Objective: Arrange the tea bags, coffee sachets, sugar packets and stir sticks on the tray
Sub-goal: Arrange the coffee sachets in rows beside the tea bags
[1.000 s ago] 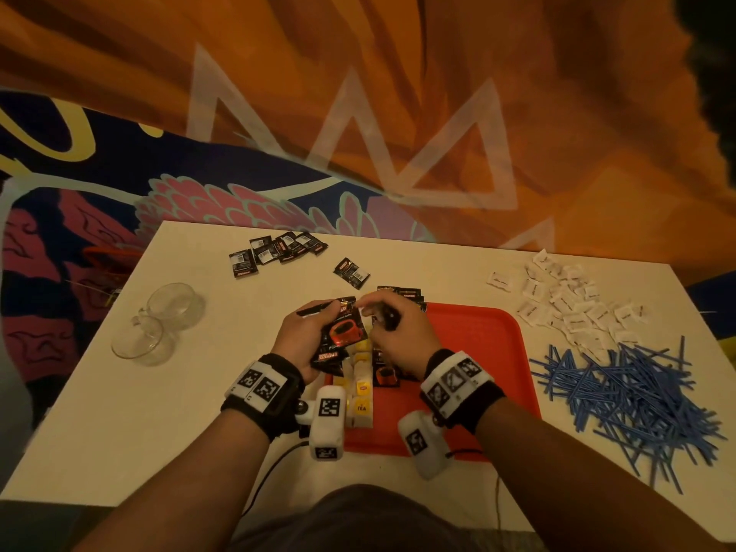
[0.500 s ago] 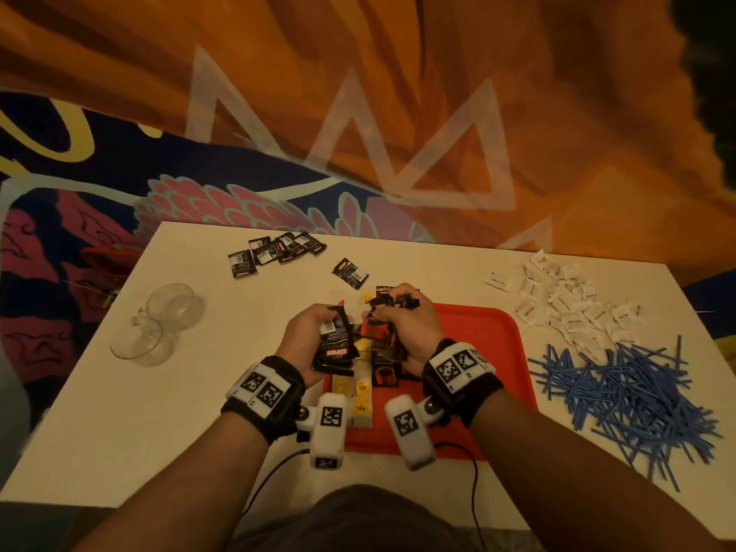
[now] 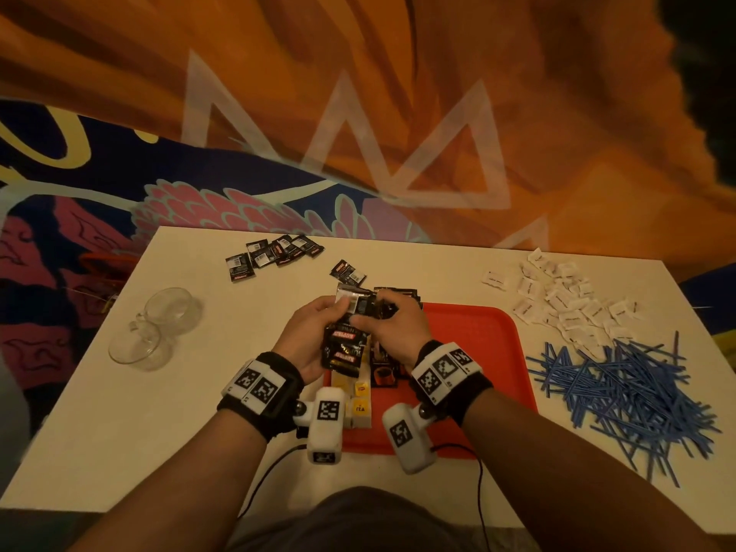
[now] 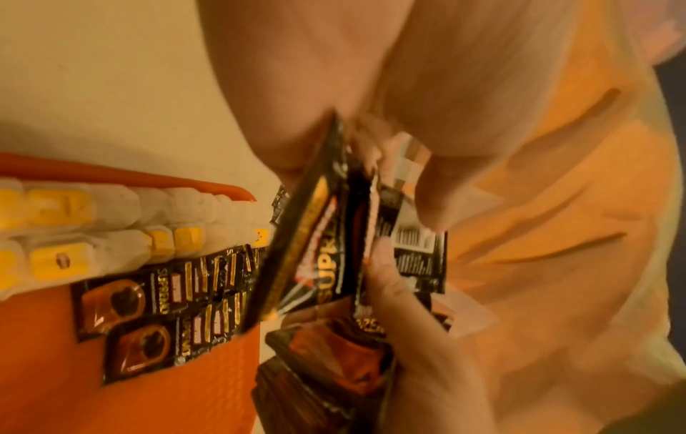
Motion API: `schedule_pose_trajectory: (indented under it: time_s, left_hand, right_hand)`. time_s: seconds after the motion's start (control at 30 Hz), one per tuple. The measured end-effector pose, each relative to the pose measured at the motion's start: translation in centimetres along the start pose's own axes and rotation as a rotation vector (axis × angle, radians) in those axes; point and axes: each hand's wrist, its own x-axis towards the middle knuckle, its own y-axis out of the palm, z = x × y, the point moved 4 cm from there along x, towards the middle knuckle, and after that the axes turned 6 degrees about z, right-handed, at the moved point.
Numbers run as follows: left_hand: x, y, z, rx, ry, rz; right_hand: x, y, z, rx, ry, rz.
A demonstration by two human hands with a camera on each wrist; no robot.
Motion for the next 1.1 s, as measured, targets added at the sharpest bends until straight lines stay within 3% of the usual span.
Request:
schedule_pose_trajectory:
  time_s: [0.13,0.5,0.67,0.8,0.9,1.1]
  left_hand:
    - [-0.2,0.2,0.0,0.025,0.000,0.049]
    - [0.7,-0.6,-0.3,0.172,0.125,-0.142]
    - [0.6,-0.5,-0.2,0.130,0.133,-0.119]
    - [0.7,-0.3,-0.3,0.122,0.139,-0.124]
    - [0.4,-0.1,-0.3,0.107,0.146,-0.082]
    - [1.3,-2.3,-0.8,0.263,0.265,-0.364]
  right_hand:
    - [0.4,-0.9,-0.7,0.081,0.096,-0.107]
    - [0.2,-1.0,-1.8,0.318,0.399,0.112]
    - [0.1,-0.9,-1.2,0.379,0.369,0.149]
    - [0.4,-1.3,-0.6,0.307,0.244,-0.013]
    - [0.6,-2.3,-0.5,0.120,0.137,-0.171]
    - [0.4,-3.4,1.5,-0.226,-0.029,-0.215]
